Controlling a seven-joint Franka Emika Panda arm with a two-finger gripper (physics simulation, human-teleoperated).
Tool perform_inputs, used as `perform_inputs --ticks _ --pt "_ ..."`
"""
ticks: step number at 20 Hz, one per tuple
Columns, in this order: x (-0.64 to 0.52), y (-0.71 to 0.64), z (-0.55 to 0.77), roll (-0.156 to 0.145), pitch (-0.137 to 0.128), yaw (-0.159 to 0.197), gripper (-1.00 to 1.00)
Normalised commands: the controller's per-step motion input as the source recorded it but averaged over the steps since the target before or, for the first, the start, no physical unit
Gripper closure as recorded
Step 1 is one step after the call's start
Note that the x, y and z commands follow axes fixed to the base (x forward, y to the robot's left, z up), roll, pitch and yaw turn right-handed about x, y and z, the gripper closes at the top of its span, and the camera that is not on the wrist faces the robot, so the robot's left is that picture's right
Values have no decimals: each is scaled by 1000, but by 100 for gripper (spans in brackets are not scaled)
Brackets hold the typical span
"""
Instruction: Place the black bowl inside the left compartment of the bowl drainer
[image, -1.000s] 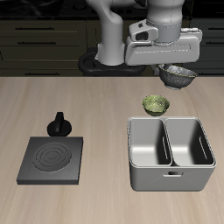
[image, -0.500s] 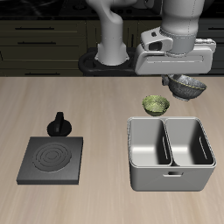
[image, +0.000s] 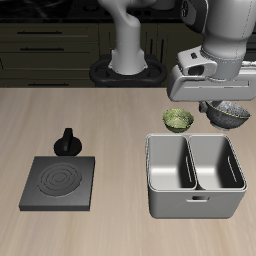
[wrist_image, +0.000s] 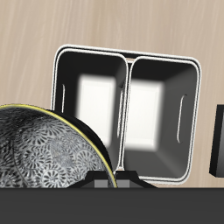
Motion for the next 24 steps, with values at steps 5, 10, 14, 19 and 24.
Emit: perform_inputs --ticks 5,10,14,19,24 --pt "185 23 -201 -30 29 19 100" --pt "45 -80 -240 -11 29 14 100" --pt "56 -102 -304 -21 41 7 100" --pt "2 -52 -263 -6 29 26 100" --pt "-10 -37 -141 -4 9 16 100"
